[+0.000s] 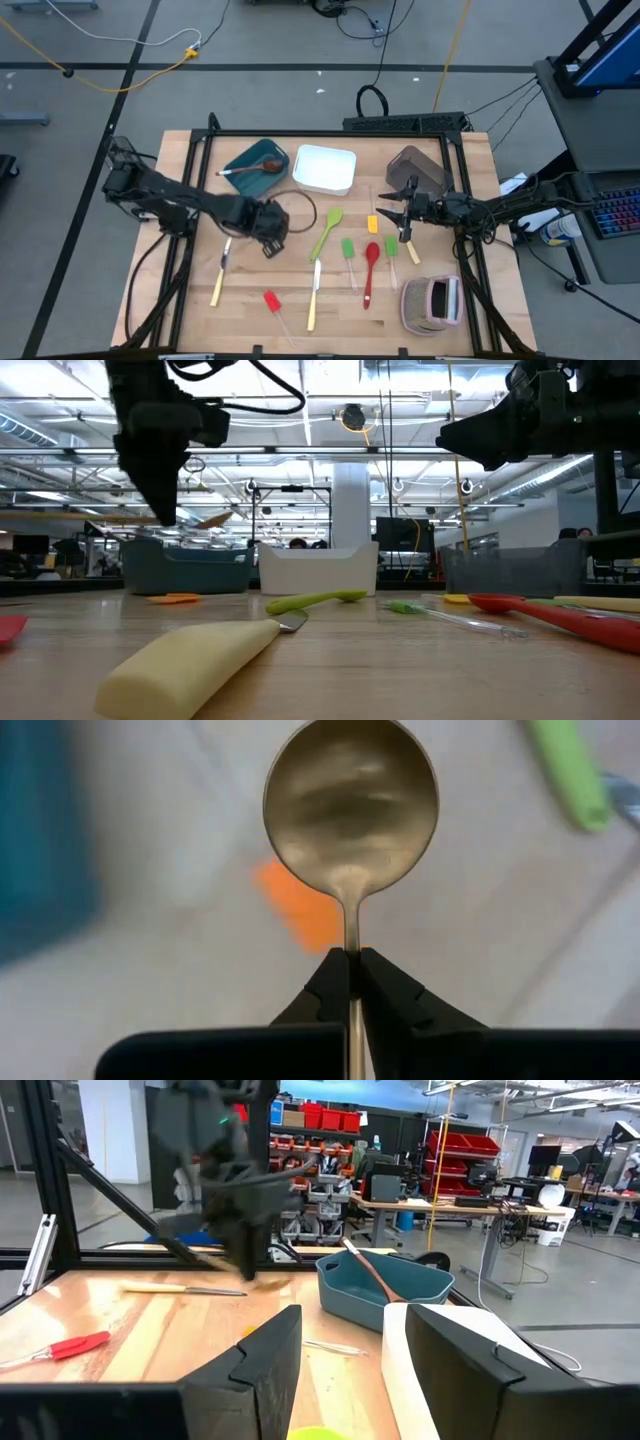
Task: Pick & Place Kitchen Items
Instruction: Put the gold serving spoon into the blue bin
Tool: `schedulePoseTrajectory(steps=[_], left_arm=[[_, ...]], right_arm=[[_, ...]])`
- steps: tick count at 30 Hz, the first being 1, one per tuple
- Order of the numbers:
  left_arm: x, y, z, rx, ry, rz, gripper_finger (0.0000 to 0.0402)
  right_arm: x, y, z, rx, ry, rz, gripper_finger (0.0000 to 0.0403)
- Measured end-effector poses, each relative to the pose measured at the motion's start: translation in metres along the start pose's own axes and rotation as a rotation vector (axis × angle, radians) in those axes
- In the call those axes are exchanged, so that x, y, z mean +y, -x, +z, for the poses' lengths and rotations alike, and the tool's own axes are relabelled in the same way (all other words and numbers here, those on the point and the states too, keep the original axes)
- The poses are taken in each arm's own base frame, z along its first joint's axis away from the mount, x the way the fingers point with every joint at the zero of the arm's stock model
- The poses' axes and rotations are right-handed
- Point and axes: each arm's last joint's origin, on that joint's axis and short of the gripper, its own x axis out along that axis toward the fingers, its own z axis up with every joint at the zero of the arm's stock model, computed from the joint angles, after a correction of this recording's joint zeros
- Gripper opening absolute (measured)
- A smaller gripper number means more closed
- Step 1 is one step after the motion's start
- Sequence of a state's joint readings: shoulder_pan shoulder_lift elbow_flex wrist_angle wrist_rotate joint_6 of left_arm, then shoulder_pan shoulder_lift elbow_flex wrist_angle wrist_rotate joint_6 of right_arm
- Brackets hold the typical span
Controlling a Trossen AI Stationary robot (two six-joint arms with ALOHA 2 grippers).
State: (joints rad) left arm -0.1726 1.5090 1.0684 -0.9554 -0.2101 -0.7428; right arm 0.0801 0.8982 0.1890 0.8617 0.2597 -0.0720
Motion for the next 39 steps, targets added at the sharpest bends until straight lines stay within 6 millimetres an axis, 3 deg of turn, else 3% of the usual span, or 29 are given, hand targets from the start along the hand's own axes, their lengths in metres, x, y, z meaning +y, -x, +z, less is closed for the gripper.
schedulePoseTrajectory(steps=[13,23,29,39], left_arm=[[0.090,0.017,0.063,0.024,-0.113,0.158,0.0005],[0.161,0.003,0.085,0.074,-0.115,0.199,0.0005],[0.177,-0.021,0.093,0.141,-0.151,0.136,0.0007],[0.179,-0.058,0.101,0.222,-0.166,0.131,0.0015]], right_arm=[[0.000,0.000,-0.001,0.008,0.002,0.000,0.0173],[0.000,0.000,-0.001,0.008,0.002,0.000,0.0173],[0.000,0.000,-0.002,0.016,0.004,0.001,0.0173],[0.000,0.000,-0.003,0.027,0.007,0.002,0.0173]])
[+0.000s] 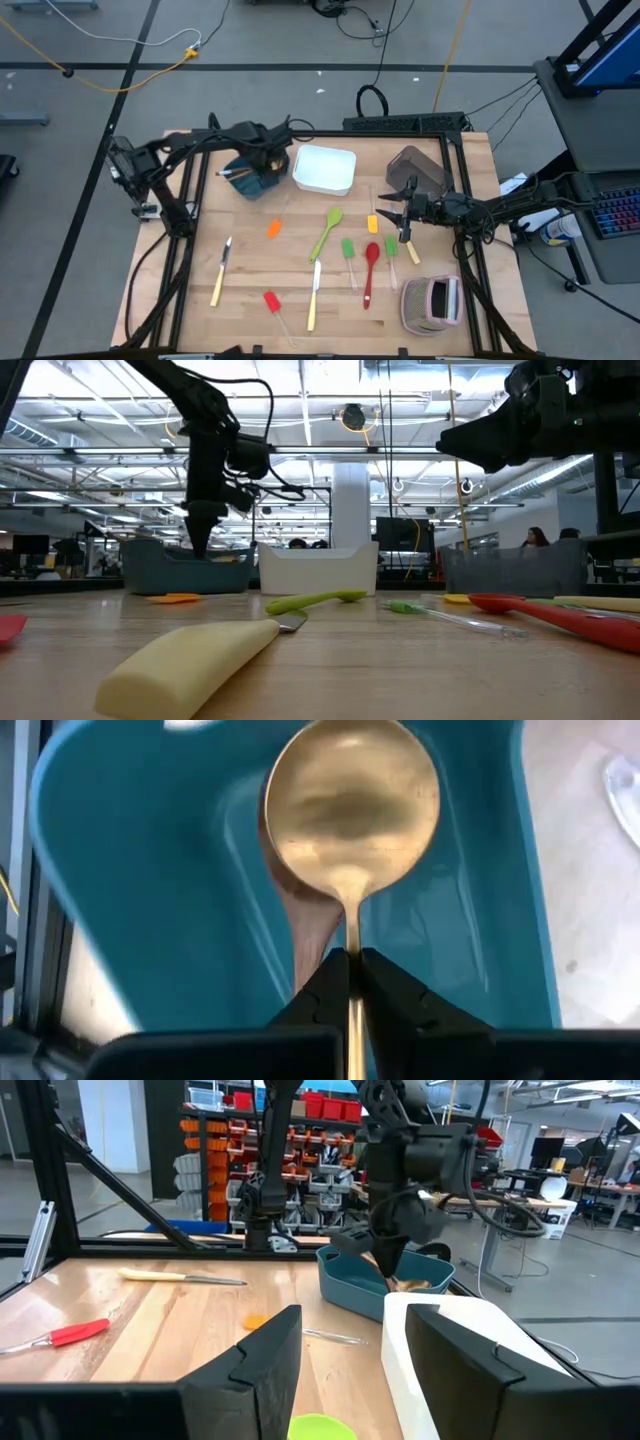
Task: Pick & Place Kitchen Items
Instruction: Put the gold serving spoon into the blue bin, then put the light green serving spoon into the blue bin
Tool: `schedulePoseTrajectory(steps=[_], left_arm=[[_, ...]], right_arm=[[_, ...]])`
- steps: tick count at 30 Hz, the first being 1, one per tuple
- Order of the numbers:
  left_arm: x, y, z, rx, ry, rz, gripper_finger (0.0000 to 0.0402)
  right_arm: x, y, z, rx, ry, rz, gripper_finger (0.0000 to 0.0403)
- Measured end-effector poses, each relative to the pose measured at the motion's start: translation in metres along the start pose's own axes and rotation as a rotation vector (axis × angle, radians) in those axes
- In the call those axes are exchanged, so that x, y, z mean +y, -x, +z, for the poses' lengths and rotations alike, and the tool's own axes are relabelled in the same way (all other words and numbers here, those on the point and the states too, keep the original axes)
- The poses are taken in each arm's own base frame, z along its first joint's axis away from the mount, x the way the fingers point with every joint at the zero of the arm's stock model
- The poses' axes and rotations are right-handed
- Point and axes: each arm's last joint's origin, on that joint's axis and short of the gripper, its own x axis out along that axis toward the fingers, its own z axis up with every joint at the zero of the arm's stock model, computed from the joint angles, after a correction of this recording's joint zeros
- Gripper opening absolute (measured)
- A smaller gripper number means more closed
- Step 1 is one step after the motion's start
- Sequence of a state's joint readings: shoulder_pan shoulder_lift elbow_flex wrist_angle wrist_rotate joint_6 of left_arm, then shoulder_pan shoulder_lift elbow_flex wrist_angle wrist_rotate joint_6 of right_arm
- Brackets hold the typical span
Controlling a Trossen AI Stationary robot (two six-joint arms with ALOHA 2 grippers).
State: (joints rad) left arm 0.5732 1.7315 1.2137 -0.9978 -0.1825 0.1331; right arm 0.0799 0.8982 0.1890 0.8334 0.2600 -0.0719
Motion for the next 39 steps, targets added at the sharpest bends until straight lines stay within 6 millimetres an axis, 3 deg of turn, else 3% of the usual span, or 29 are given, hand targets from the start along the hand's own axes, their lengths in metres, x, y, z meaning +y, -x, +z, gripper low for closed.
schedulePoseTrajectory(steps=[7,23,34,39], left_arm=[[-0.001,-0.010,0.009,-0.029,-0.031,0.005,0.0011],[0.001,-0.010,0.009,-0.033,-0.057,0.022,0.0086],[-0.001,-0.009,0.011,-0.053,0.057,0.052,0.0088],[-0.008,0.002,0.008,-0.075,0.152,0.044,0.0088]], right_arm=[[0.000,0.000,0.000,0.001,0.000,0.000,0.0173],[0.000,0.000,0.000,0.001,0.000,0.000,0.0173],[0.001,0.000,0.001,-0.009,-0.036,0.028,0.0173],[0.004,-0.003,0.007,-0.025,-0.054,0.108,0.0173]])
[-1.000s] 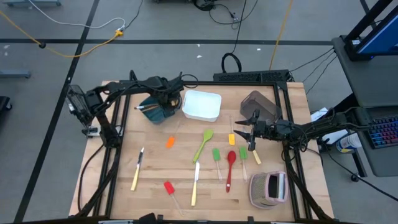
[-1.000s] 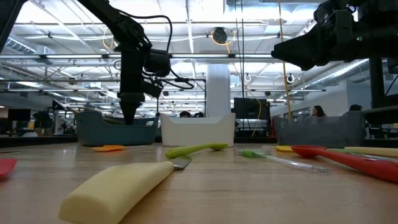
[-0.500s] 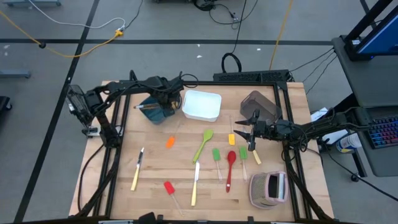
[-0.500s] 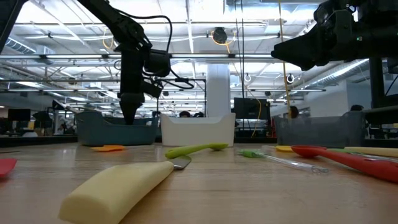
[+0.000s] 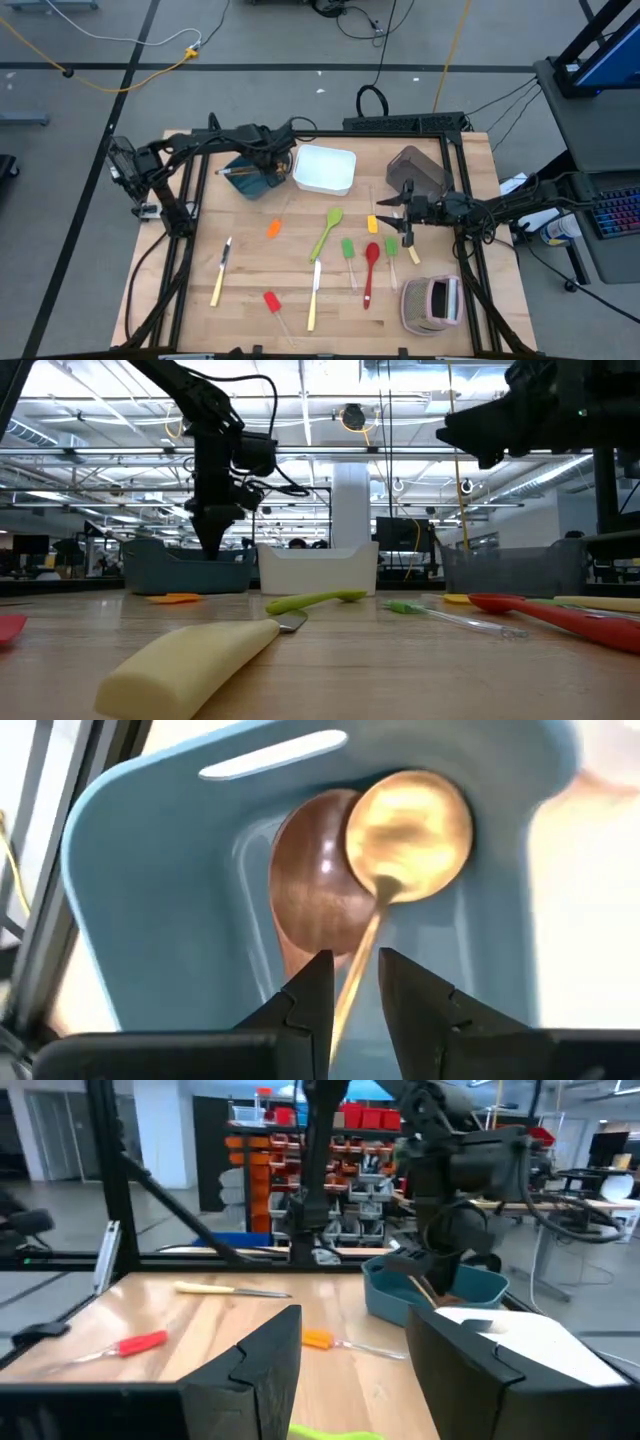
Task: Pick & Place Kitchen Items
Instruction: Put the light green serving spoon into the blue bin
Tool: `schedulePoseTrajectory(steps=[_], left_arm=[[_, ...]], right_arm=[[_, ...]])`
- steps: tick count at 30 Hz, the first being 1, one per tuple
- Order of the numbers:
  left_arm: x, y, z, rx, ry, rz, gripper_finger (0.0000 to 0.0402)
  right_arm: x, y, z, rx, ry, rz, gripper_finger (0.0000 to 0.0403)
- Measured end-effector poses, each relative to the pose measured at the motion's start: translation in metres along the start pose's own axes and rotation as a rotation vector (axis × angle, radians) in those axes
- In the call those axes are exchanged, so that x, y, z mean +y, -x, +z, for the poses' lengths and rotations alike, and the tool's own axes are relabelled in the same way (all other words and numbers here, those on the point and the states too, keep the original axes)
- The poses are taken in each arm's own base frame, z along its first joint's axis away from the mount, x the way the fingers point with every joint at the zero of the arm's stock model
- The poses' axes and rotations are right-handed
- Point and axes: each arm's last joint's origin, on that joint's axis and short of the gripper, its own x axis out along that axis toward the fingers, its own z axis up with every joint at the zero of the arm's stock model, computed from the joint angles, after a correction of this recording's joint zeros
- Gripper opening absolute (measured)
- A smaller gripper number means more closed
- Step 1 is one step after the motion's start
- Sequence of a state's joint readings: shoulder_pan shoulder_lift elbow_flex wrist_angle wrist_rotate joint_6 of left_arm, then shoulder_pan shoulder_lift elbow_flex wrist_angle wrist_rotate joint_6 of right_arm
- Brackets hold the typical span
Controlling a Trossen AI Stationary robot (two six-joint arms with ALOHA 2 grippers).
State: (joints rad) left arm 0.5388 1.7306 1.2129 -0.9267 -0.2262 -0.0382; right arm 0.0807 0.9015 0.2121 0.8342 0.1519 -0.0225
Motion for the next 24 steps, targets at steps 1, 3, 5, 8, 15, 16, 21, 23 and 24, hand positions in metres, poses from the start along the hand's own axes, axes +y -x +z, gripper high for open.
schedulePoseTrajectory(steps=[1,3,5,8,15,16,21,23,24], left_arm=[[-0.001,0.004,-0.001,-0.010,0.021,-0.002,0.0088],[-0.004,0.015,-0.003,-0.045,0.036,-0.007,0.0088],[-0.007,0.028,-0.007,-0.087,0.040,-0.016,0.0088],[-0.012,0.048,-0.012,-0.158,0.061,-0.044,0.0088],[-0.028,0.083,-0.027,-0.278,0.060,-0.110,0.0088],[-0.030,0.087,-0.028,-0.291,0.051,-0.116,0.0088],[-0.043,0.097,-0.034,-0.328,0.006,-0.143,0.0088],[-0.049,0.097,-0.036,-0.323,-0.011,-0.147,0.0088],[-0.051,0.098,-0.036,-0.323,-0.018,-0.149,0.0088]], right_arm=[[0.000,-0.002,0.002,0.007,0.003,0.000,0.0173],[0.002,-0.009,0.007,0.051,0.044,0.006,0.0173],[0.005,-0.019,0.011,0.117,0.073,0.046,0.0173],[0.012,-0.036,0.021,0.196,0.089,0.114,0.0173],[0.033,-0.081,0.028,0.312,0.217,0.281,0.0173],[0.035,-0.088,0.027,0.321,0.244,0.290,0.0173],[0.040,-0.121,0.014,0.384,0.314,0.301,0.0173],[0.039,-0.135,0.008,0.427,0.331,0.301,0.0173],[0.039,-0.141,0.005,0.456,0.343,0.303,0.0173]])
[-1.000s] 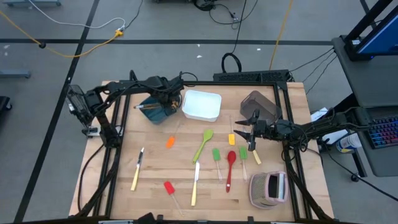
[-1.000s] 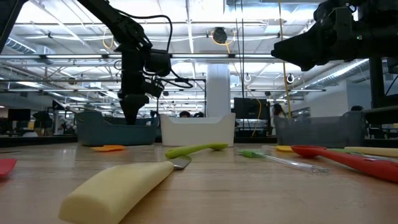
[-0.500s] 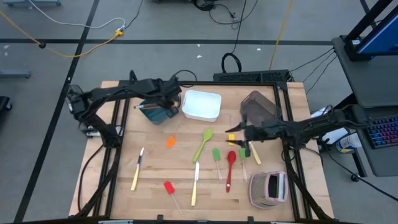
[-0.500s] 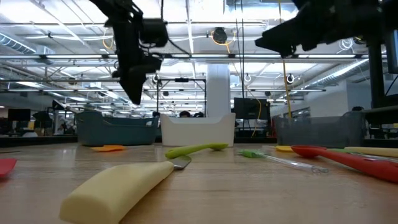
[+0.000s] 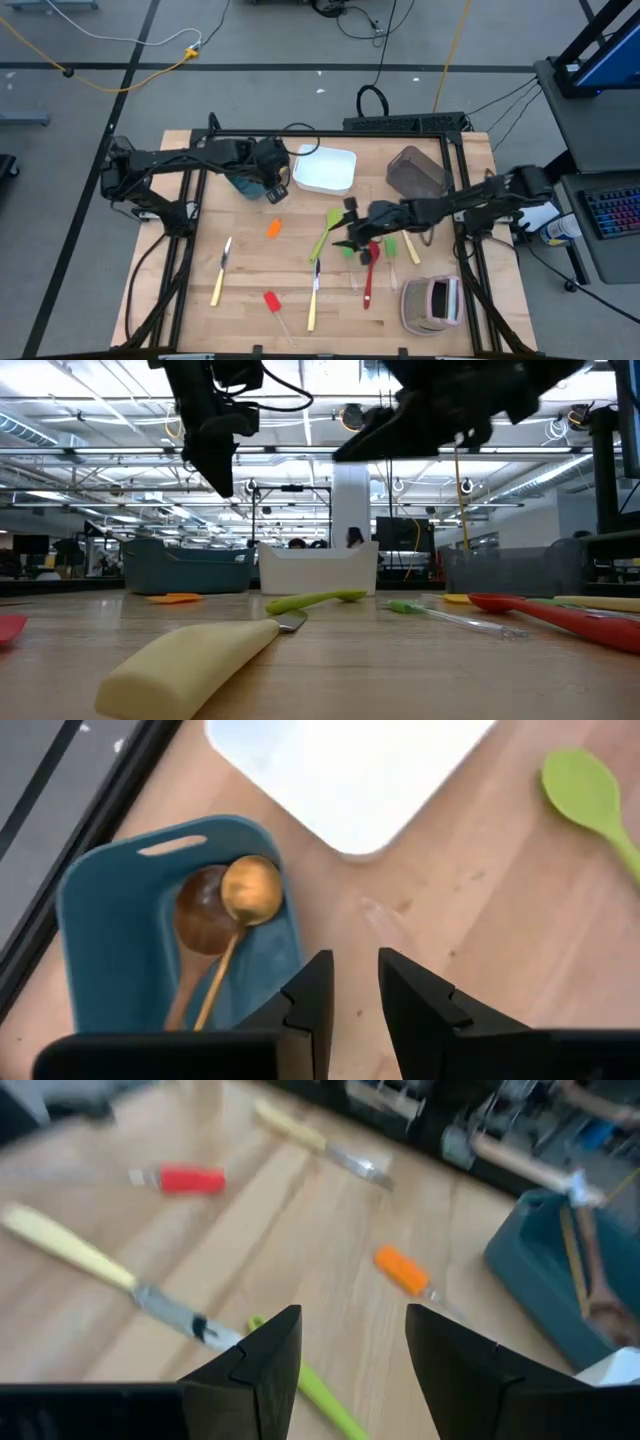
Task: Pick & Place Kitchen Items
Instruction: Put the light green serving spoon into the blue bin
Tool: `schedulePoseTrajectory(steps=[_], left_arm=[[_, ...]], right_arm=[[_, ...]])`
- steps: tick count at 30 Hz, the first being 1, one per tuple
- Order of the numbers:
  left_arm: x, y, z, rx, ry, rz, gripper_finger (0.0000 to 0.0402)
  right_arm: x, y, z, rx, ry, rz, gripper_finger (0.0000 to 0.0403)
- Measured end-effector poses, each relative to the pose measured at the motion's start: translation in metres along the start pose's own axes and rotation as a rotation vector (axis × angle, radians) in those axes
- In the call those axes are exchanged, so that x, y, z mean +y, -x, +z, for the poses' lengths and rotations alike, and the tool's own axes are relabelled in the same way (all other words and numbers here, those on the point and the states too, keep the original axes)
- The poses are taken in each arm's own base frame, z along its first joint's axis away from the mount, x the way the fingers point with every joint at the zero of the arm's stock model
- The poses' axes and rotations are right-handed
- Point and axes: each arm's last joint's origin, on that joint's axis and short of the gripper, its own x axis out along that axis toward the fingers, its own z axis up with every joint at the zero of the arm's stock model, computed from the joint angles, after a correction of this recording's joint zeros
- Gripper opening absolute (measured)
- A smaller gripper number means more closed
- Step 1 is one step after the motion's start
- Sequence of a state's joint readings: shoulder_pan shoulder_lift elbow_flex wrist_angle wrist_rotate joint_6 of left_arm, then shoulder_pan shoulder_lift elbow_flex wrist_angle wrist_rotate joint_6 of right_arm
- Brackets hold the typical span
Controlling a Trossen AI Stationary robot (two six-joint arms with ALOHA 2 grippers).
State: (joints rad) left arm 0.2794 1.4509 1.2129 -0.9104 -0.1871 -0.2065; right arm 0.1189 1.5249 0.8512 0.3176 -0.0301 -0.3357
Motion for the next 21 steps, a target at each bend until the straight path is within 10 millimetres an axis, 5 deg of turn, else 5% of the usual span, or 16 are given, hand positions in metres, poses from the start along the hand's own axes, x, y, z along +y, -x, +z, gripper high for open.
schedulePoseTrajectory(steps=[10,21], left_arm=[[-0.019,0.004,-0.005,-0.001,-0.049,-0.030,0.0088],[-0.033,0.007,-0.009,-0.006,-0.094,-0.051,0.0088]], right_arm=[[-0.022,-0.053,-0.026,0.268,0.030,0.037,0.0173],[-0.028,-0.075,-0.071,0.362,0.019,0.141,0.0173]])
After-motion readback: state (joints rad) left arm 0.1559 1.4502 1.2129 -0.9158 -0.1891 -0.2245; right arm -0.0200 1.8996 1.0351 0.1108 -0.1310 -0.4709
